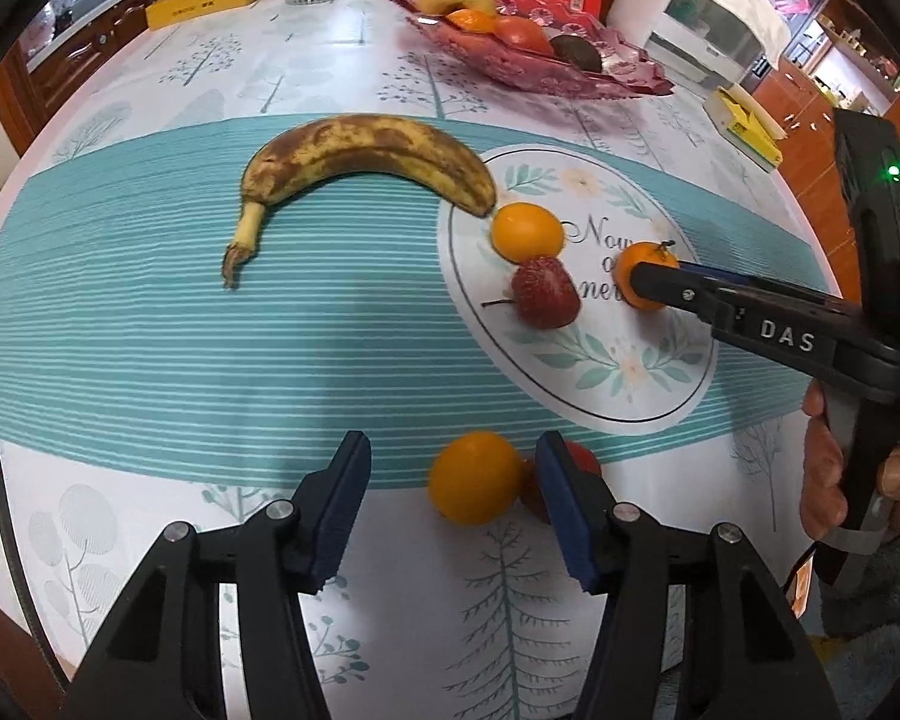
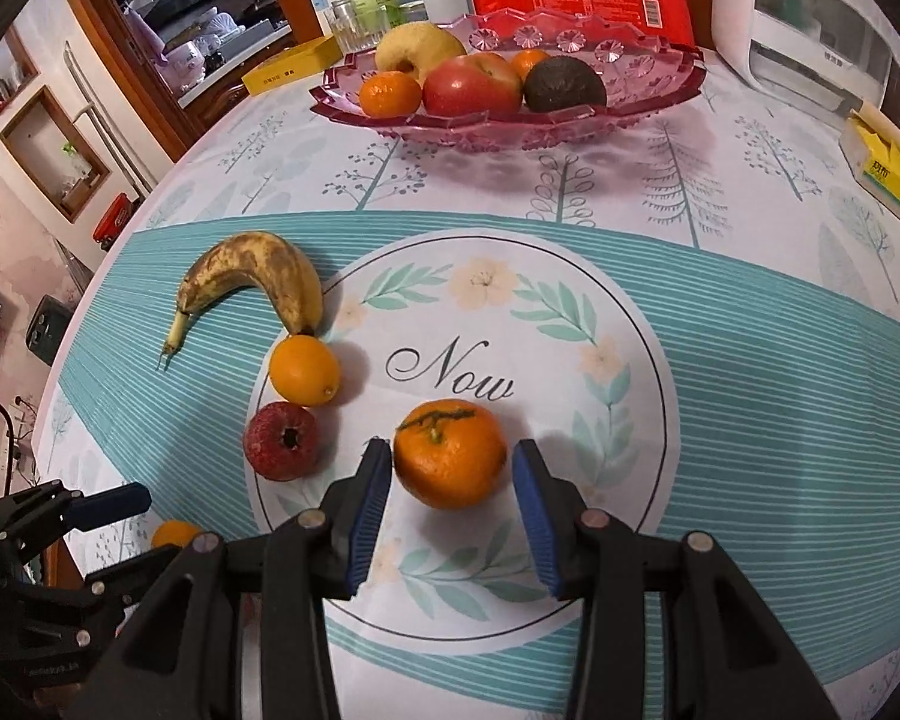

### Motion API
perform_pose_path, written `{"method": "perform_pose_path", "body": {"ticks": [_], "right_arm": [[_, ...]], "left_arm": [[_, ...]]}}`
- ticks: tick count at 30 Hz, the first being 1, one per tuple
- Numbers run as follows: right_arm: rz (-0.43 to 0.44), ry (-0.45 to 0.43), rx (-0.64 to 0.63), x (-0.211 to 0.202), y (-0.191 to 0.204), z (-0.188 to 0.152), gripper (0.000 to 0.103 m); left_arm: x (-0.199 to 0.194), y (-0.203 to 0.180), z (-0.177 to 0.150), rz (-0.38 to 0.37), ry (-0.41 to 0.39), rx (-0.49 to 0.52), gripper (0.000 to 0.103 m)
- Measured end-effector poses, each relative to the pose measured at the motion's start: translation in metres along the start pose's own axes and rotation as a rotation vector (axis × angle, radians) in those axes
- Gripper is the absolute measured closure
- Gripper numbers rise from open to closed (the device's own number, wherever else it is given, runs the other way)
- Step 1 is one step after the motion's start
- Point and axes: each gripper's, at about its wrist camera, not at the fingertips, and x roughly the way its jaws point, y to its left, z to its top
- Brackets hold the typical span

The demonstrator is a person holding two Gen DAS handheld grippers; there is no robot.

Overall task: Organize fruits
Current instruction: 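Grasp the orange on the plate with the right tool while the left tool grasps an orange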

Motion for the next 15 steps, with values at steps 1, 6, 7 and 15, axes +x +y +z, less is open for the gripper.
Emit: {"method": "perform_pose_path", "body": {"ticks": [1, 6, 7, 15], "right_arm": [[0.0, 0.0, -0.001, 0.0005, 0.0002, -0.0002, 0.061], [-0.002, 0.007, -0.005, 0.0047, 0.0019, 0.0002, 0.061], [-0.004, 0.01, -0.005, 0.006, 0.0025, 0.0002, 0.061], [-0.007, 0.005, -0.009, 0.0081, 0.004, 0.0007, 0.063]], "left_arm": [[0.0003, -0.0009, 0.0007, 0.0, -0.001, 0.003, 0.048], [0.0037, -0.0018, 0.001, -0.026, 0.019, -0.007, 0.062], [0.0038, -0.0024, 0.0011, -0.028, 0.018, -0.008, 0.063], [0.0043, -0.0003, -0.0001, -0.058, 0.037, -0.013, 0.068]]}}
